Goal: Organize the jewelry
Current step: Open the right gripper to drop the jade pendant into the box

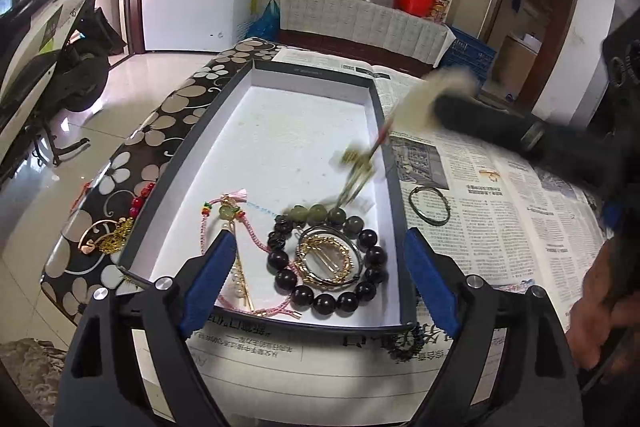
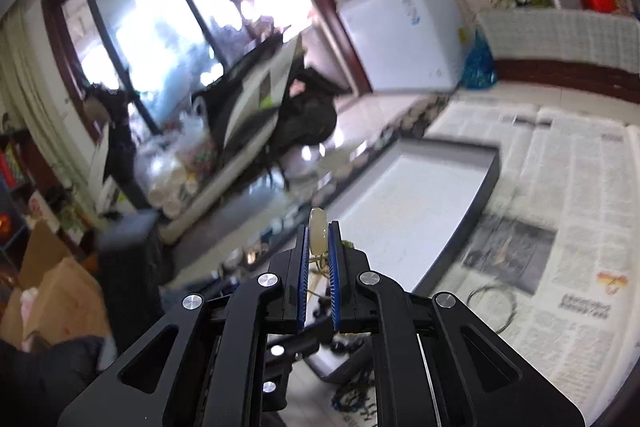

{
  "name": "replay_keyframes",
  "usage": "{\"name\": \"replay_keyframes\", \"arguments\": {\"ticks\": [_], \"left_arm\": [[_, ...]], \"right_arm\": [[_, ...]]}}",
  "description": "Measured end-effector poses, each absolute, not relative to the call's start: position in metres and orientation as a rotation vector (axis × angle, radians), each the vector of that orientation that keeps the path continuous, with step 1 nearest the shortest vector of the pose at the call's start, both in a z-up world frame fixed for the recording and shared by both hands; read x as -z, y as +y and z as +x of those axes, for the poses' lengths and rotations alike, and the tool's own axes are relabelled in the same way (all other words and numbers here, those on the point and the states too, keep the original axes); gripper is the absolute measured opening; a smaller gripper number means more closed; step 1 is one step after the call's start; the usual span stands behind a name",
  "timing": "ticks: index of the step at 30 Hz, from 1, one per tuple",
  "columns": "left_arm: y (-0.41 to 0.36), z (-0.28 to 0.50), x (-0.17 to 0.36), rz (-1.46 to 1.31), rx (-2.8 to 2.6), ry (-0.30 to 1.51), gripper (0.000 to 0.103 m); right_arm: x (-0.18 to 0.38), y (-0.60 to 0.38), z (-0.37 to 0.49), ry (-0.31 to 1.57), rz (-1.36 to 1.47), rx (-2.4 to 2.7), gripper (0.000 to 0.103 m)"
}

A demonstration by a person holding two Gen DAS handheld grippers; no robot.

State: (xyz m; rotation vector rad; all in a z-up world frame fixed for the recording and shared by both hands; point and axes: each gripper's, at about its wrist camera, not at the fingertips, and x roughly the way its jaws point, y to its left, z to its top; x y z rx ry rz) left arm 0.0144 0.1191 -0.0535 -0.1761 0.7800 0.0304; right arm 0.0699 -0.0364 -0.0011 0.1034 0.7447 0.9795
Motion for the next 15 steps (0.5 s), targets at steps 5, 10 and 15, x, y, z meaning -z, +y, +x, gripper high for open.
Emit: {"name": "replay_keyframes", "arguments": {"ticks": [5, 10, 15], "left_arm": [[0.118, 0.015, 0.054, -0.151, -0.056, 0.784, 0.085], [0.115, 0.015, 0.055, -0.131, -0.052, 0.788, 0.086], [0.115, 0.016, 0.057, -0.126, -0.059, 0.796, 0.087]], "right_arm": [[0.021, -0.029, 0.074, 0.824, 0.073, -0.969, 0.010], [0.025, -0.029, 0.073, 0.840, 0.080, -0.967, 0.018], [0.024, -0.030, 0.071, 0.833, 0.066, -0.964, 0.044]]}}
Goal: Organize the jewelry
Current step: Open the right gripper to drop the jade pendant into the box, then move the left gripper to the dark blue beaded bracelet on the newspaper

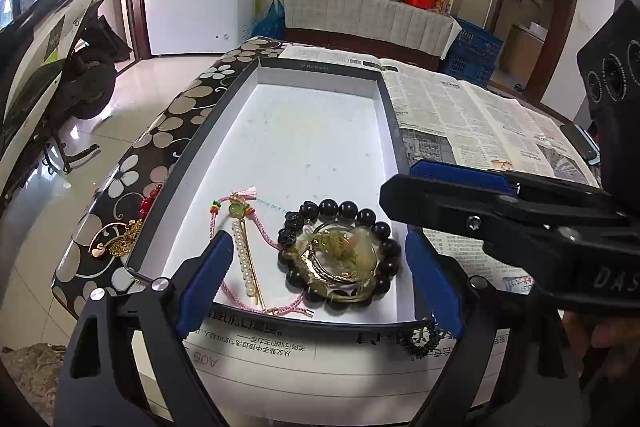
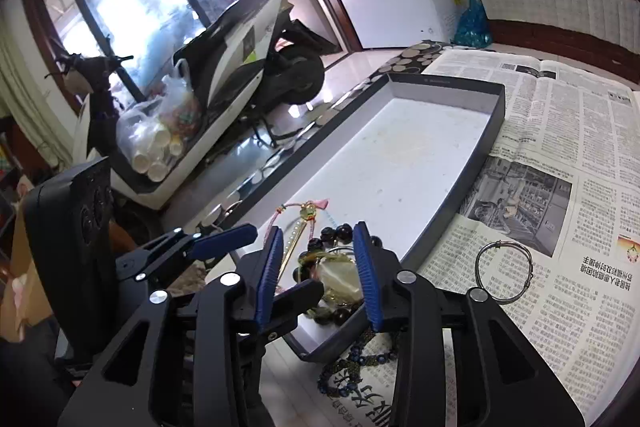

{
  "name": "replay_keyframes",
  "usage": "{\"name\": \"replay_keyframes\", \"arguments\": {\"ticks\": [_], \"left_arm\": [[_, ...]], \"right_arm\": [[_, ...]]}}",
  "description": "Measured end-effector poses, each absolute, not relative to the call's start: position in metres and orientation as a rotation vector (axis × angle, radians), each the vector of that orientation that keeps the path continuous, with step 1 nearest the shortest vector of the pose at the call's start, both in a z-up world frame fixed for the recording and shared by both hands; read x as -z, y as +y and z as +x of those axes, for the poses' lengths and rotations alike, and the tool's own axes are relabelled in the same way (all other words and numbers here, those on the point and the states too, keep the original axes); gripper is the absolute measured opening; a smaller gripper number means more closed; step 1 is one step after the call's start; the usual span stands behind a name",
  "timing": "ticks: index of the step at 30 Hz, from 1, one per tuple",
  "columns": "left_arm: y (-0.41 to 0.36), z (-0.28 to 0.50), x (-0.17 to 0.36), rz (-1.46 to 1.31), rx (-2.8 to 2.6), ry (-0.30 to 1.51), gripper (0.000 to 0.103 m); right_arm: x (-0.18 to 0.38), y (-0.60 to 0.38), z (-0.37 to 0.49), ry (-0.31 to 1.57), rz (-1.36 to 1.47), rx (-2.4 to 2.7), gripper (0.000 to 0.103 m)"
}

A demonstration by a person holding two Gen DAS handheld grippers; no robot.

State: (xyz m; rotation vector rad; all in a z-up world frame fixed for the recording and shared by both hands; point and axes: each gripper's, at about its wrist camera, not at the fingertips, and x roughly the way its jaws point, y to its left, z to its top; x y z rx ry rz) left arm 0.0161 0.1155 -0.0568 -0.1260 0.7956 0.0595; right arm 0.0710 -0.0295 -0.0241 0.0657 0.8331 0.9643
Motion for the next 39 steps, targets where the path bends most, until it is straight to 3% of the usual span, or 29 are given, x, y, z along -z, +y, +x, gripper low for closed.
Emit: {"name": "replay_keyframes", "arguments": {"ticks": [2, 17, 18, 20, 23, 31, 39], "left_arm": [[0.116, 0.016, 0.058, -0.122, -0.062, 0.796, 0.087], [0.086, -0.025, 0.051, -0.056, 0.055, 0.753, 0.086], [0.081, -0.028, 0.051, -0.037, 0.065, 0.753, 0.085], [0.073, -0.033, 0.054, -0.018, 0.098, 0.769, 0.064], [0.065, -0.034, 0.062, 0.007, 0.119, 0.815, 0.044], [0.045, -0.023, 0.090, 0.037, 0.197, 0.955, 0.043], [0.043, -0.017, 0.091, -0.005, 0.206, 0.942, 0.044]], "right_arm": [[0.022, -0.032, 0.071, 0.823, 0.065, -0.958, 0.050], [0.021, -0.093, 0.091, 0.816, 0.225, -0.826, 0.053], [0.021, -0.097, 0.092, 0.816, 0.239, -0.820, 0.053], [0.020, -0.103, 0.092, 0.812, 0.261, -0.812, 0.053], [0.019, -0.109, 0.093, 0.809, 0.282, -0.804, 0.053], [0.021, -0.110, 0.095, 0.816, 0.282, -0.803, 0.053], [0.024, -0.111, 0.099, 0.824, 0.291, -0.797, 0.053]]}}
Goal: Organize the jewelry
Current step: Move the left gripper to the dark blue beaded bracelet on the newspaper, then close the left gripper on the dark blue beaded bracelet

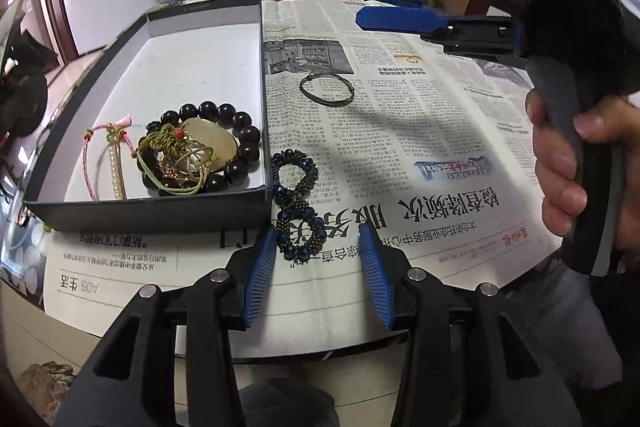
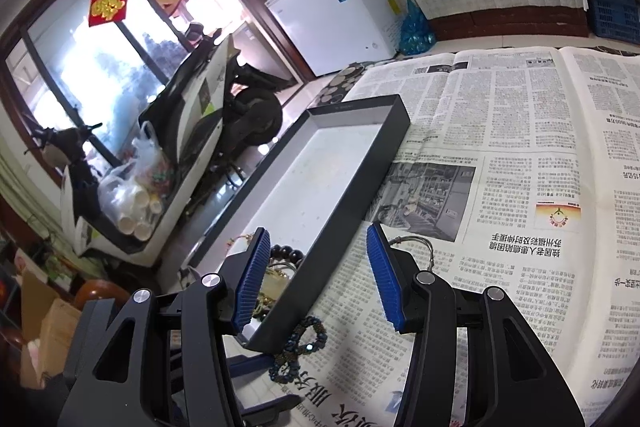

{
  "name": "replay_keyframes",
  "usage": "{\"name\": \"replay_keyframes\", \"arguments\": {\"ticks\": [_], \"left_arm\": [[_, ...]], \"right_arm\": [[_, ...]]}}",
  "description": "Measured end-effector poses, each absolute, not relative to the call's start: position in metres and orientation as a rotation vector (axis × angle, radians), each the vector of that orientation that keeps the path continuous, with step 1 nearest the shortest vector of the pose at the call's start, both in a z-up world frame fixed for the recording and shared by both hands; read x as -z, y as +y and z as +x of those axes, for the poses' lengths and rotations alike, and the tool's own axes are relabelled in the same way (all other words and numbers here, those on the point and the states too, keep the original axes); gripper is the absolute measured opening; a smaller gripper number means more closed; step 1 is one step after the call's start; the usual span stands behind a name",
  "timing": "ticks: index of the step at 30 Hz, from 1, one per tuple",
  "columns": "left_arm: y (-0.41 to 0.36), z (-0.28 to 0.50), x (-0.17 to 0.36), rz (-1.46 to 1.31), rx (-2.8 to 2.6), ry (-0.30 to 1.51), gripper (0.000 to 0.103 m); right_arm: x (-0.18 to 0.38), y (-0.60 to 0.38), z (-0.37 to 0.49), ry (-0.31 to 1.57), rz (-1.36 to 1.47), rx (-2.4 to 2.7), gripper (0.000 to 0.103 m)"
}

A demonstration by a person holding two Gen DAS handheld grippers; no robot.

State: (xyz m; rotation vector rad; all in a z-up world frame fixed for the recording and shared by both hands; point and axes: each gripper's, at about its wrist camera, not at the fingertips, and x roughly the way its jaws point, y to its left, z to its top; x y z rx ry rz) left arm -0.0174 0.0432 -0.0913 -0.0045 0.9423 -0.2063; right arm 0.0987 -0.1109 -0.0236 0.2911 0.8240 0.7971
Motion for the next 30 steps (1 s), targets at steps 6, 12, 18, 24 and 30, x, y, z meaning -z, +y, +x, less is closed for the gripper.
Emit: {"name": "replay_keyframes", "arguments": {"ticks": [6, 12, 18, 24, 30], "left_arm": [[0.024, -0.015, 0.091, 0.074, 0.205, 0.918, 0.034], [0.024, -0.012, 0.090, 0.086, 0.177, 0.904, 0.015], [0.020, -0.014, 0.088, 0.082, 0.205, 0.866, 0.014], [0.036, -0.010, 0.080, -0.164, 0.305, 0.838, 0.014], [0.091, -0.004, 0.094, -0.654, 0.355, 0.818, 0.013]], "right_arm": [[0.025, -0.115, 0.100, 0.827, 0.334, -0.805, 0.053], [0.027, -0.115, 0.100, 0.831, 0.331, -0.801, 0.053], [0.028, -0.115, 0.101, 0.828, 0.308, -0.781, 0.053], [0.031, -0.124, 0.106, 0.825, 0.348, -0.768, 0.053], [0.033, -0.130, 0.110, 0.831, 0.379, -0.762, 0.053]]}}
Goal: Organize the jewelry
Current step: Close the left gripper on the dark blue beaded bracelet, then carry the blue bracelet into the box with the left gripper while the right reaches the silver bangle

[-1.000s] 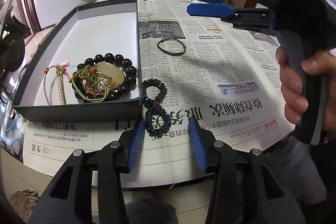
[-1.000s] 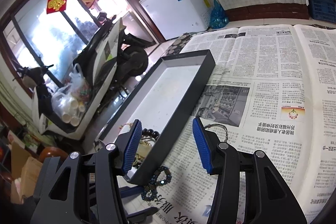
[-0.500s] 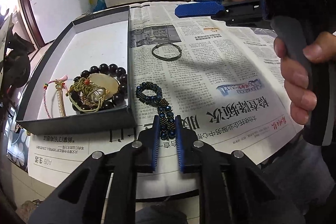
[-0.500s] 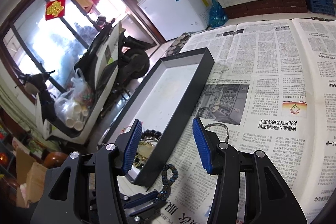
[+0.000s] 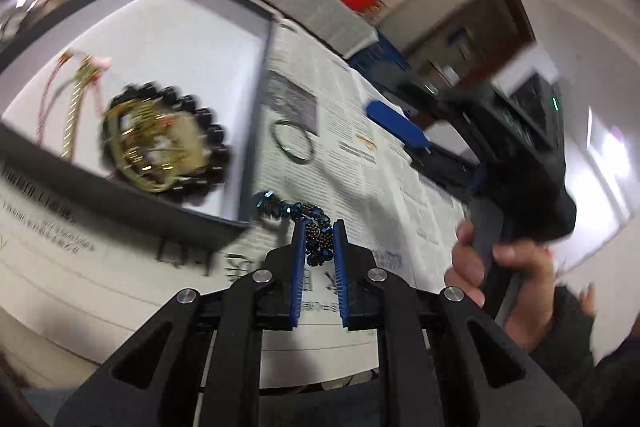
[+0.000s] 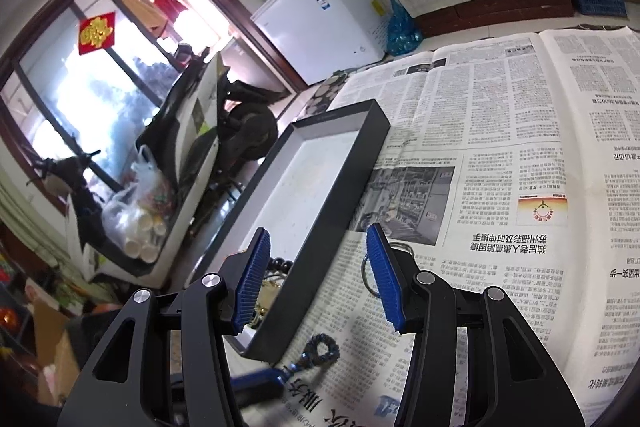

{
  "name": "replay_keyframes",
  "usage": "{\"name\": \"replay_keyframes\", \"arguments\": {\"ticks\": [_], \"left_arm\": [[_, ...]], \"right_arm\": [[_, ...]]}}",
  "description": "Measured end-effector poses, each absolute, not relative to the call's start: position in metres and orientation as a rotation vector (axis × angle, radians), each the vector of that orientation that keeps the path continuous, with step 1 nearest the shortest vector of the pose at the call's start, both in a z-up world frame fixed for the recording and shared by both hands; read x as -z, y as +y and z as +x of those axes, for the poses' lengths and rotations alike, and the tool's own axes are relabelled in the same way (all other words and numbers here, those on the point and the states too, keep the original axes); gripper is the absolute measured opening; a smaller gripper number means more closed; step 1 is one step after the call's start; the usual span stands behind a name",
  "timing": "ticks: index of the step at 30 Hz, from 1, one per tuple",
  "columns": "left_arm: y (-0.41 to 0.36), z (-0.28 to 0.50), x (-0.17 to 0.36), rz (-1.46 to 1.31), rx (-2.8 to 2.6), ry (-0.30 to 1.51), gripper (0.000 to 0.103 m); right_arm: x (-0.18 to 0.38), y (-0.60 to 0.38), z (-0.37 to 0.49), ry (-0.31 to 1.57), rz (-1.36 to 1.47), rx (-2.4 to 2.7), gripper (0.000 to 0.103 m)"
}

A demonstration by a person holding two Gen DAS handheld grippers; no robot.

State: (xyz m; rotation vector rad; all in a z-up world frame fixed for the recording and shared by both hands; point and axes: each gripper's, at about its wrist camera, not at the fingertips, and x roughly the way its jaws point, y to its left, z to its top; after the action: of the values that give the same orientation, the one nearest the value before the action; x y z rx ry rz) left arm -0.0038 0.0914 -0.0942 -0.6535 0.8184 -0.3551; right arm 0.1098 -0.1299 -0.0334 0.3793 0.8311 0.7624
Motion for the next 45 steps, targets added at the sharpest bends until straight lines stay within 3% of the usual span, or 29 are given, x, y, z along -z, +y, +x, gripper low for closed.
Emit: {"name": "replay_keyframes", "arguments": {"ticks": [15, 18, 20, 22, 25, 30, 31, 32, 35, 45], "left_arm": [[0.081, 0.003, 0.100, -0.614, 0.316, 0.933, 0.014], [0.064, 0.004, 0.089, -0.463, 0.264, 0.934, 0.016], [0.045, 0.004, 0.077, -0.280, 0.214, 0.904, 0.030], [0.024, 0.002, 0.071, -0.103, 0.190, 0.877, 0.034], [0.000, 0.007, 0.074, 0.054, 0.160, 0.890, 0.034], [-0.008, 0.018, 0.081, 0.087, 0.114, 0.933, 0.034], [-0.011, 0.020, 0.081, 0.102, 0.109, 0.930, 0.033], [-0.012, 0.018, 0.080, 0.116, 0.117, 0.923, 0.018], [-0.007, 0.006, 0.079, 0.140, 0.137, 0.860, 0.006], [0.019, 0.002, 0.058, -0.053, 0.123, 0.759, 0.007]], "right_arm": [[0.040, -0.123, 0.104, 0.872, 0.339, -0.756, 0.053], [0.041, -0.121, 0.104, 0.875, 0.333, -0.759, 0.053], [0.040, -0.120, 0.102, 0.875, 0.327, -0.761, 0.053], [0.039, -0.119, 0.102, 0.873, 0.326, -0.764, 0.053], [0.038, -0.120, 0.101, 0.869, 0.329, -0.766, 0.053], [0.035, -0.123, 0.102, 0.859, 0.338, -0.763, 0.053], [0.035, -0.124, 0.103, 0.858, 0.341, -0.764, 0.053], [0.034, -0.124, 0.103, 0.857, 0.344, -0.763, 0.053], [0.034, -0.125, 0.104, 0.855, 0.341, -0.762, 0.053], [0.035, -0.127, 0.108, 0.863, 0.333, -0.744, 0.053]]}}
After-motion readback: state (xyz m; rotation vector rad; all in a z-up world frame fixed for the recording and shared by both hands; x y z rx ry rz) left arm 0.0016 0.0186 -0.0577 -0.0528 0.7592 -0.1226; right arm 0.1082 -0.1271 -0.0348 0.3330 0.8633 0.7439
